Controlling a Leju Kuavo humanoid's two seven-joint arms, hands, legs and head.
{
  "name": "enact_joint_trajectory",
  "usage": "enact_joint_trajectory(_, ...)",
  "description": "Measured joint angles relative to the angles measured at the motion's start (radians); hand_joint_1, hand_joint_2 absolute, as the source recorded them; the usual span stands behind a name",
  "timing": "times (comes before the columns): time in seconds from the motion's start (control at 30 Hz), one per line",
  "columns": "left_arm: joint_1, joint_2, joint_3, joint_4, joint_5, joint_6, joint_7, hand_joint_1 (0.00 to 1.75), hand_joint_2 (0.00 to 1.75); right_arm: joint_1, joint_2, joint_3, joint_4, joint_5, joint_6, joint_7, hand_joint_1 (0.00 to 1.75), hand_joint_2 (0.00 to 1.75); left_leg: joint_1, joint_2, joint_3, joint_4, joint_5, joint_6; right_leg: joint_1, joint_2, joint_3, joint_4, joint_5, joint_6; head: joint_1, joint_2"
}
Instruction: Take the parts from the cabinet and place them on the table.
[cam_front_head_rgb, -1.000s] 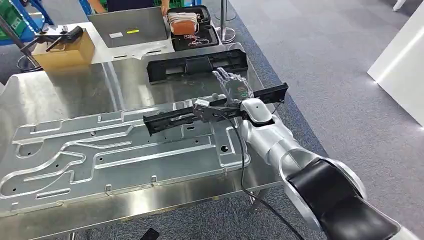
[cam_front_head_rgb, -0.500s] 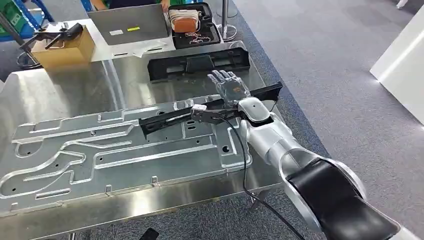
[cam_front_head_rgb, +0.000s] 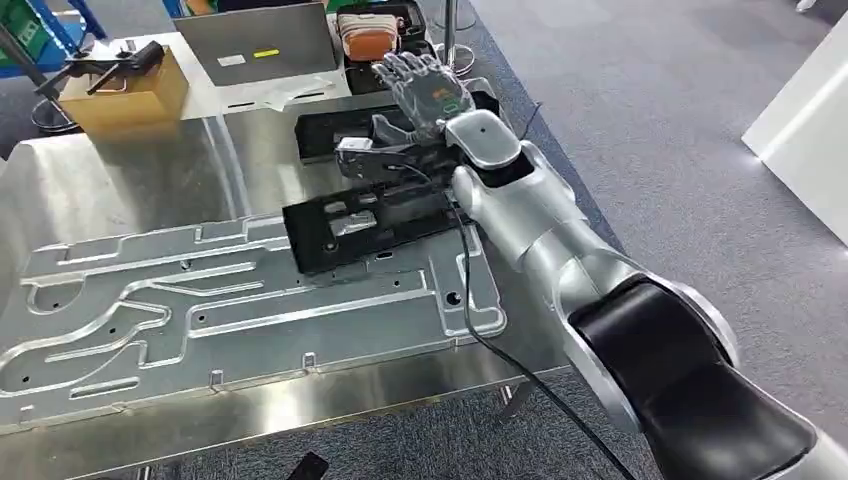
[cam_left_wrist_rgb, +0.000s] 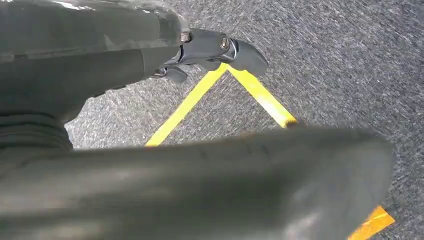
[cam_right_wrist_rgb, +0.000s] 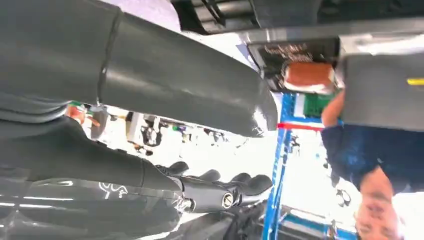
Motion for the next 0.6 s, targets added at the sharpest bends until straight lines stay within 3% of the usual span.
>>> enact_joint_trajectory(0.23, 0.0, 0.0, -0.013, -0.003, 0.002, -0.015, 0.0, 0.0, 0.0, -0.013, 0.008, 0.018, -0.085, -0.025, 0.05, 0.027, 0.0, 0.0, 0.0, 0.0, 0.0, 0.0, 0.0, 0.0, 0.0, 0.0, 0.0, 0.0, 0.0, 0.0, 0.0, 0.0)
enact_joint_trajectory(0.6, -0.001, 0.0, -0.029, -0.005, 0.029, -0.009, -0.006, 0.0, 0.0, -0.008, 0.012, 0.057, -0.108, -0.076, 0.035, 0.027, 0.0, 0.0, 0.0, 0.0, 0.0, 0.001, 0.0, 0.0, 0.0, 0.0, 0.0, 0.0, 0.0, 0.001, 0.0, 0.0)
